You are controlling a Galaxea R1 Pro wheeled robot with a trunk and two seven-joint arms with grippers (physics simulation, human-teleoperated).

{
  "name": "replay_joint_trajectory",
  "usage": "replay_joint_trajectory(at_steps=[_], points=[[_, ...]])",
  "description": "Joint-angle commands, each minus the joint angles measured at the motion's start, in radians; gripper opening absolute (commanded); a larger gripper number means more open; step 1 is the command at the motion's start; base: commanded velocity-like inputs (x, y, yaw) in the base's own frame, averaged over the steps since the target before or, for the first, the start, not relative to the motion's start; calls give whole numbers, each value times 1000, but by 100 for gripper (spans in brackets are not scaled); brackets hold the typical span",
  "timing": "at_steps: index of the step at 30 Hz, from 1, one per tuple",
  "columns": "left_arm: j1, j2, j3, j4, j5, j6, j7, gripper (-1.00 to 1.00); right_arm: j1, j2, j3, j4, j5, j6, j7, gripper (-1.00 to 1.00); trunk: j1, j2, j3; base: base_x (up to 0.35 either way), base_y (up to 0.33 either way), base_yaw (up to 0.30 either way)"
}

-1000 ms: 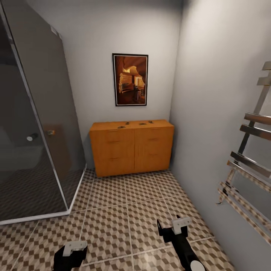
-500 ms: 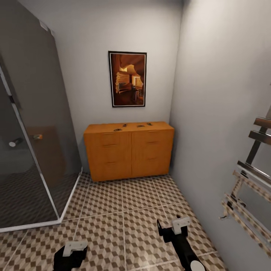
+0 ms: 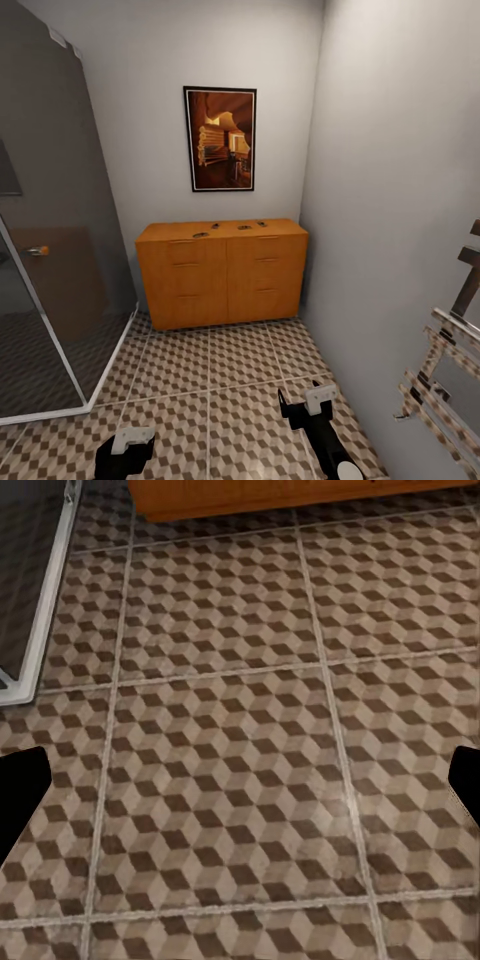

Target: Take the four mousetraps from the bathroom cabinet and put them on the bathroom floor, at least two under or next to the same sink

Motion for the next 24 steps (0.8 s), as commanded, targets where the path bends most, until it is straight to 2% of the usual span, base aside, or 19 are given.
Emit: replay_joint_trajectory(at_steps=[1, 18, 24], points=[[0, 0, -1, -2, 0, 6, 3, 100, 0, 0, -1, -1, 9, 2, 3, 100, 1, -1, -1, 276, -182, 87], [0, 1, -1, -3, 2, 6, 3, 100, 0, -2, -1, -1, 9, 2, 4, 100, 1, -1, -1, 298, -166, 19], [0, 1, -1, -4, 3, 6, 3, 100, 0, -4, -1, -1, 9, 2, 5, 100, 1, -1, -1, 307, -69, 1]])
